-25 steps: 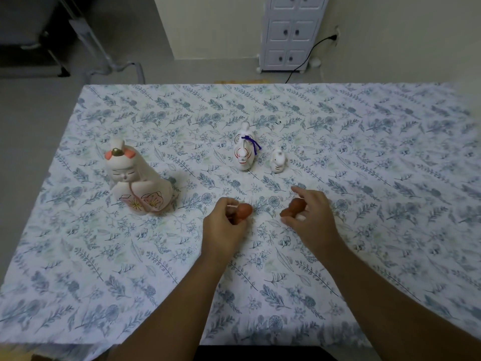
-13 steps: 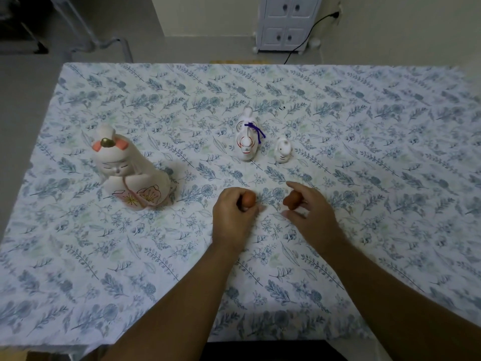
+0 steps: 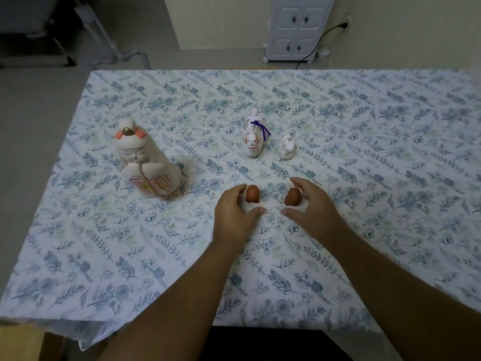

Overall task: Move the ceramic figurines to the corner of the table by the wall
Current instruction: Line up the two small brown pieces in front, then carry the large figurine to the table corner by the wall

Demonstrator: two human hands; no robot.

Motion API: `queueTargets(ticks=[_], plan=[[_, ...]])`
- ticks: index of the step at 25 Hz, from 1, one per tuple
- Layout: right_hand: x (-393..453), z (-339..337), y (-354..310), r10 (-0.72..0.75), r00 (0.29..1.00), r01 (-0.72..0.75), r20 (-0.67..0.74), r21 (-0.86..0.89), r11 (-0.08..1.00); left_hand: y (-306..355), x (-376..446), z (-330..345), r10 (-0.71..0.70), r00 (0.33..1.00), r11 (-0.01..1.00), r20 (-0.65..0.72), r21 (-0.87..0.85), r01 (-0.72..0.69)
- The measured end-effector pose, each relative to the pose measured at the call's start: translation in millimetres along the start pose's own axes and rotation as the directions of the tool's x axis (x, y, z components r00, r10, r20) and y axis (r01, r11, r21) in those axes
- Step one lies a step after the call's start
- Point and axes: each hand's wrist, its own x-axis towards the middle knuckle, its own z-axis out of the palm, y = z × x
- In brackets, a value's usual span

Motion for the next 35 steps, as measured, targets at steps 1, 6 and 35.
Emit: queueTargets(ticks=[1, 6, 35], plan=[[-5, 0, -4, -0.053, 0.998, 0.052, -0.034, -0.055, 0.997, 1, -8, -6, 0.001, 1.000, 1.000, -0.006, 0.026, -0.001], [-27, 15, -52, -0.370, 0.927, 0.324, -0.065, -0.359, 0.875, 1, -50, -59, 0.119, 0.981, 0.980, -0.152, 0.179, -0.091], [3, -87, -148, -0.235, 0.942, 0.320, -0.242, 0.421, 0.849, 164, 55, -76, 0.463, 0.853, 0.845, 0.241, -0.410, -0.343]])
